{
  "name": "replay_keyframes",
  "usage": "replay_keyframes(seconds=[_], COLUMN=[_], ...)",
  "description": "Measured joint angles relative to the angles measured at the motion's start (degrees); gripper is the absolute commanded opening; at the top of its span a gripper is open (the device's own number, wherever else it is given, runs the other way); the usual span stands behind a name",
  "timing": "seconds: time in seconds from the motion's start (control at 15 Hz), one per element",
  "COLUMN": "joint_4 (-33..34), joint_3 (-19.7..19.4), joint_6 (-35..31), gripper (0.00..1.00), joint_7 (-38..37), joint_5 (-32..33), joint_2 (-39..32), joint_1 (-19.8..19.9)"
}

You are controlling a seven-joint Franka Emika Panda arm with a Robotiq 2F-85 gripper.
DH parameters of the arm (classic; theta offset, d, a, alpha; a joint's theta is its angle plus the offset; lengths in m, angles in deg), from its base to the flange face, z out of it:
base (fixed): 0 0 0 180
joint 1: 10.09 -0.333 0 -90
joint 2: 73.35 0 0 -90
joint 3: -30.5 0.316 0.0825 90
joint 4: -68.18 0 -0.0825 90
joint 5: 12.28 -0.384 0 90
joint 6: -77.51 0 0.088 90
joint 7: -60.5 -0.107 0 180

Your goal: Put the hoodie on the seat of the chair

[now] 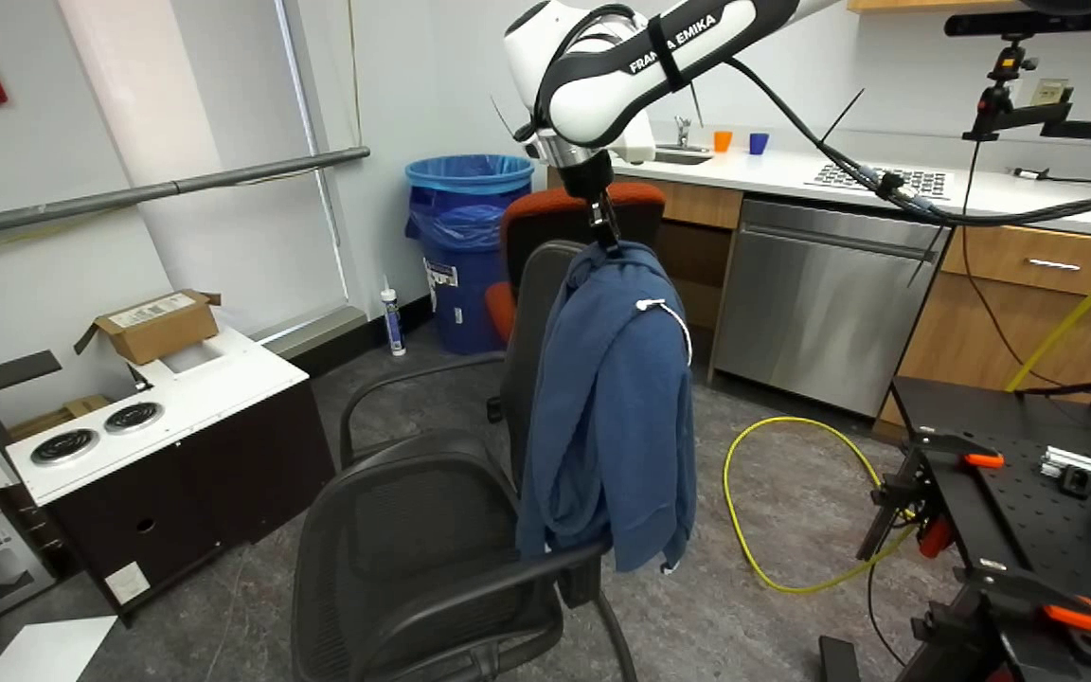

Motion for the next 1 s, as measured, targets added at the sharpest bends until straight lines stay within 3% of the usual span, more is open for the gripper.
replay_keyframes(seconds=[0.13, 0.2, 0.6, 1.0], joint_4=[1.25, 1.66, 4.46, 8.08], joint_3=[0.0, 0.0, 0.97, 2.44], joint_6=[0.42, 0.42, 0.4, 0.4], gripper=[0.04, 0.01, 0.0, 0.0], joint_7=[0.0, 0.0, 0.02, -0.02], joint_5=[0.0, 0.0, 0.34, 5.31], joint_2=[-0.41, -0.44, -0.44, -1.24], joint_1=[0.05, 0.05, -0.75, -6.58])
